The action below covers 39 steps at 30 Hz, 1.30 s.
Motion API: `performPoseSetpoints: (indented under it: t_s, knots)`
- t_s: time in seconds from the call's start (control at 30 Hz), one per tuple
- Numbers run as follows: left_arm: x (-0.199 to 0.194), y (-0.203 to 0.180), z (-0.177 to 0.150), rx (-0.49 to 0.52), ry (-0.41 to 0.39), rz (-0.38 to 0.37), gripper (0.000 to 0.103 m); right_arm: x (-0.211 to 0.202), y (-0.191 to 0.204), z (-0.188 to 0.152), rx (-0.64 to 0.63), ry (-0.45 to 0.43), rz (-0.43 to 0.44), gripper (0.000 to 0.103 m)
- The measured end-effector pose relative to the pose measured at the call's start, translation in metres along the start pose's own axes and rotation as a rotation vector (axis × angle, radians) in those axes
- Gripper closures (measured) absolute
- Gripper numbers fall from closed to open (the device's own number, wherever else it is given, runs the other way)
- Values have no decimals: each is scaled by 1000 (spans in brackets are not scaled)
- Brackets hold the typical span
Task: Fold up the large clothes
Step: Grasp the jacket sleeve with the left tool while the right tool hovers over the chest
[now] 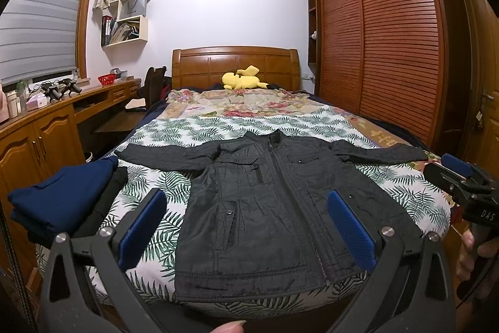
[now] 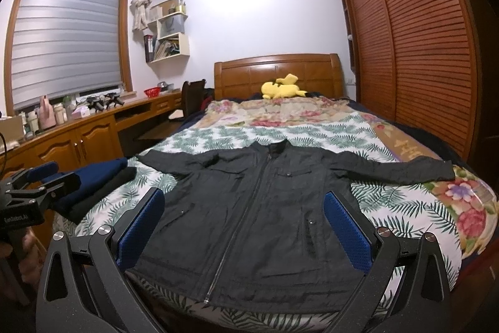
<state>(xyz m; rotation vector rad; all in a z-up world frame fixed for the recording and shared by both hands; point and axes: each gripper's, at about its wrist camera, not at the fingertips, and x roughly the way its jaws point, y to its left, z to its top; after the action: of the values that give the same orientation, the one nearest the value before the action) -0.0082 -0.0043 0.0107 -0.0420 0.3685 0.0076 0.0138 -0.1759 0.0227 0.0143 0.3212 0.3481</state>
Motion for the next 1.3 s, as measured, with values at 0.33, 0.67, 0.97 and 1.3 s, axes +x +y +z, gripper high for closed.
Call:
performPoseSetpoints:
  t_s: [0.33, 0.67, 0.97, 1.3]
  knots:
    - [43, 17, -20, -15, 89, 9, 0, 46, -1, -14, -36, 59, 43, 0]
    - [82, 37, -34, -6, 137, 9, 0, 113, -1, -13, -84, 87, 119, 0]
    - [115, 54, -45, -6, 180, 83, 0, 196, 6, -9, -90, 130, 227, 0]
    - [158, 85, -42, -56, 234, 111, 0, 295, 19, -14, -112, 196, 290, 0]
